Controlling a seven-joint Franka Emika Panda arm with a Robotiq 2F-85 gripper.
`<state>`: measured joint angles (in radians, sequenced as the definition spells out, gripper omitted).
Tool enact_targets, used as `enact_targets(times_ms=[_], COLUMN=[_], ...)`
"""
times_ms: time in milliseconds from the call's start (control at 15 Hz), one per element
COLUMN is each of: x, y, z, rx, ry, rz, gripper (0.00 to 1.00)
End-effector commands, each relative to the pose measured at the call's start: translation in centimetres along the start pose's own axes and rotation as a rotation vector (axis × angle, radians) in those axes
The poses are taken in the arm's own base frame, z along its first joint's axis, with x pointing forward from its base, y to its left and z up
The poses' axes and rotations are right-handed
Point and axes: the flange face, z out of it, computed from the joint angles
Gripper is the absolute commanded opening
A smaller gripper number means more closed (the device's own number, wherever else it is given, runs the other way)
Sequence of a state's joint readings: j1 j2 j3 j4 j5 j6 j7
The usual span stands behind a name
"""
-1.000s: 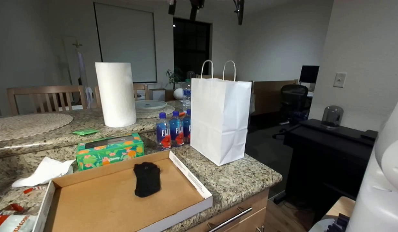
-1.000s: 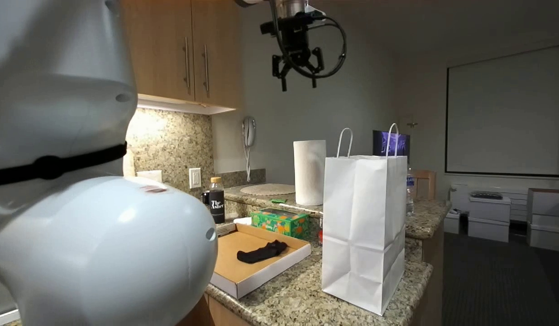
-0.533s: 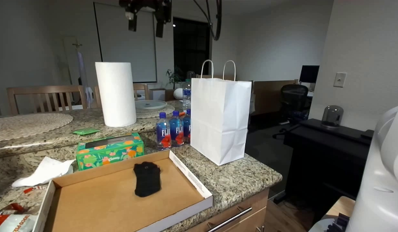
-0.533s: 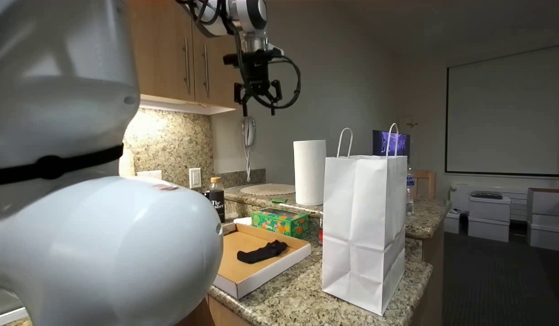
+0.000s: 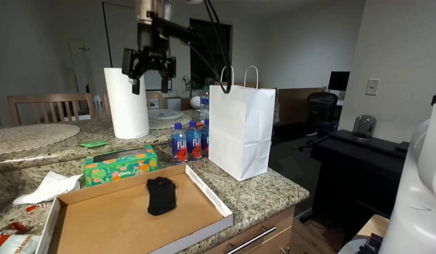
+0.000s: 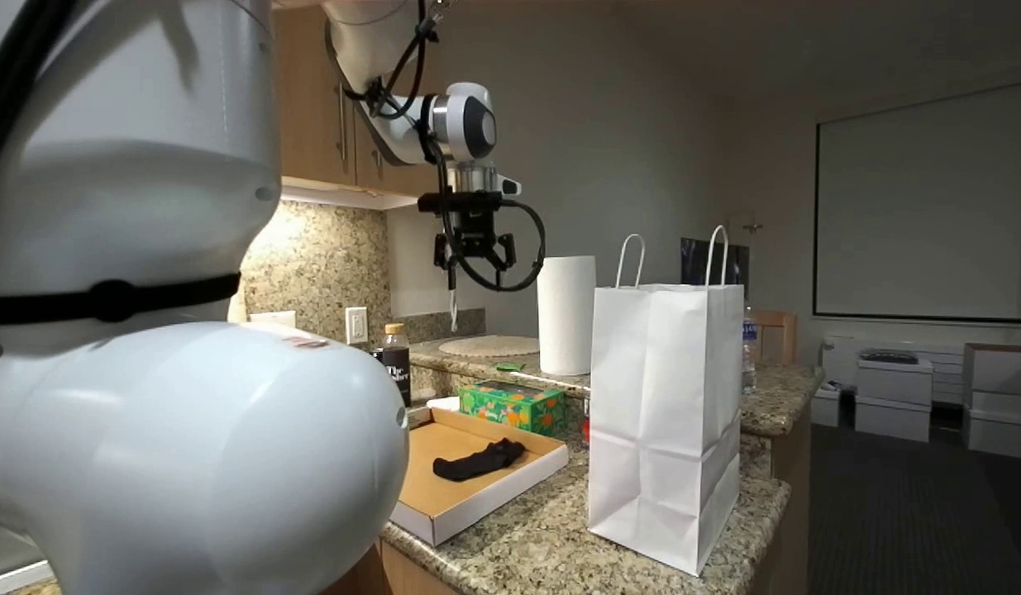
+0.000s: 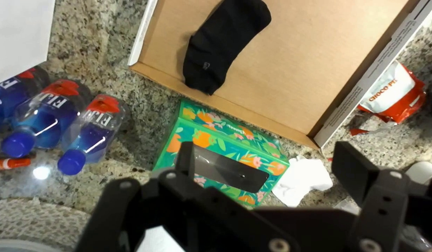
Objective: Place the black socks inside the white bag
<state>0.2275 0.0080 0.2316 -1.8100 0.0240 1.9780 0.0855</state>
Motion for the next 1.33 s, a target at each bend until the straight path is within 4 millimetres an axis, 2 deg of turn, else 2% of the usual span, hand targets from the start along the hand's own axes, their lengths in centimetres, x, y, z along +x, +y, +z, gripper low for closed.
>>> enact_targets(times_ms=[0,333,600,800,1000,1267], x=[-0.2,-1.2,-1.3,-1.5,-2.2,-2.5], y=[0.5,0.0,-0.5,-0.9,-0.4,0.4], z=[6.6,14.8,19.9,23.1,25.9,28.6], rx=[0.063,0.082,0.059,0.067,0.048,0.023], ry=[-0.069,-0.160,-0.210,-0.258,-0.298,-0.334], rz=[0.047,0.122,0.185,0.208,0.257,0.311], gripper=[1.00,1.00,1.00,1.00,1.00,1.00])
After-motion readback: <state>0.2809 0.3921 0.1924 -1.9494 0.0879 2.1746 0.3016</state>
